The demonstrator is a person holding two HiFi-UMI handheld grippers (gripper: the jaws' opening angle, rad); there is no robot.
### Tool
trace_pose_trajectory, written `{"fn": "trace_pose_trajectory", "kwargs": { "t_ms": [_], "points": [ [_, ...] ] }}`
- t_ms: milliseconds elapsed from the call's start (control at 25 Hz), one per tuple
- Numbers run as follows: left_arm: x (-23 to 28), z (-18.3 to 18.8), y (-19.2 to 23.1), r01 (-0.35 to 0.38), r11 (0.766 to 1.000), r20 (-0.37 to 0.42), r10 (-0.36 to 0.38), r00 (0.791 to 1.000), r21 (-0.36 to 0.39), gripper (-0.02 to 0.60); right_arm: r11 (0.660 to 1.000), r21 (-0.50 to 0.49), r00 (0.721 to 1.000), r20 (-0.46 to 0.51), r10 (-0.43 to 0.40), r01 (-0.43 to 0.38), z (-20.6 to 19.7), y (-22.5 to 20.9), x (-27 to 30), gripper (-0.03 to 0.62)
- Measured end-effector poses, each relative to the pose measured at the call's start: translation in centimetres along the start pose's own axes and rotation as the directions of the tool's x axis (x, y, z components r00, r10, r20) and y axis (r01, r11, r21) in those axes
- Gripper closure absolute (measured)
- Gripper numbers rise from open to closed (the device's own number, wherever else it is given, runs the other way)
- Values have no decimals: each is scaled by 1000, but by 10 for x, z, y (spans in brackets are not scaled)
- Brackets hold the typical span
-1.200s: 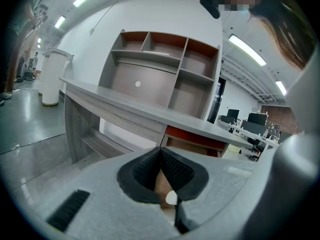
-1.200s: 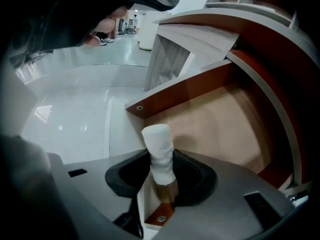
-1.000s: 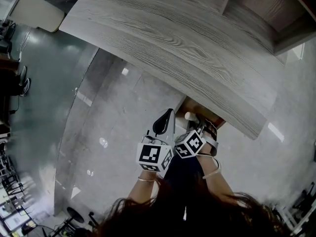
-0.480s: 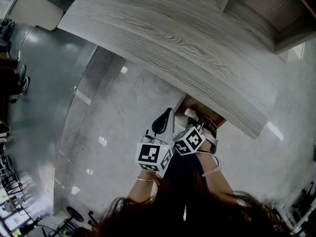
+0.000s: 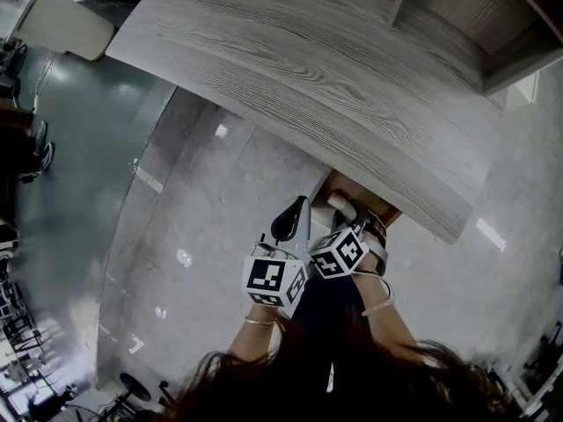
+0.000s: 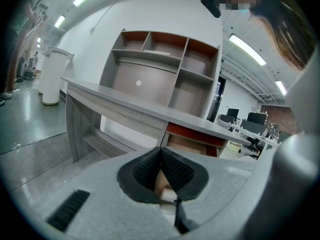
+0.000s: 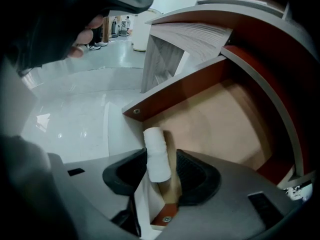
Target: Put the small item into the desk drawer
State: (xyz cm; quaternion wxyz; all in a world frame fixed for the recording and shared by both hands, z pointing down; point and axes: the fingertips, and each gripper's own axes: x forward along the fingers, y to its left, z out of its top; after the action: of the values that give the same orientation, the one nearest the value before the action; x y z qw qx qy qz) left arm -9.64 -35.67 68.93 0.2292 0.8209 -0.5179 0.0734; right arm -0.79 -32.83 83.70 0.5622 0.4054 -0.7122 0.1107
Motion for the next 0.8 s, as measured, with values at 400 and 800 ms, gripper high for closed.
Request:
{"fn": "trace_pose_trajectory", "kwargs": {
  "t_ms": [400, 800],
  "points": [
    [-7, 1, -7, 40, 999, -18, -40, 999, 10, 566, 994, 110, 998, 63, -9, 2, 9, -5, -22, 421],
    [-16, 1, -17, 49, 999, -30, -49, 998, 7, 566, 979, 203, 991, 121, -63, 38, 9, -22, -46, 457]
  ]
}}
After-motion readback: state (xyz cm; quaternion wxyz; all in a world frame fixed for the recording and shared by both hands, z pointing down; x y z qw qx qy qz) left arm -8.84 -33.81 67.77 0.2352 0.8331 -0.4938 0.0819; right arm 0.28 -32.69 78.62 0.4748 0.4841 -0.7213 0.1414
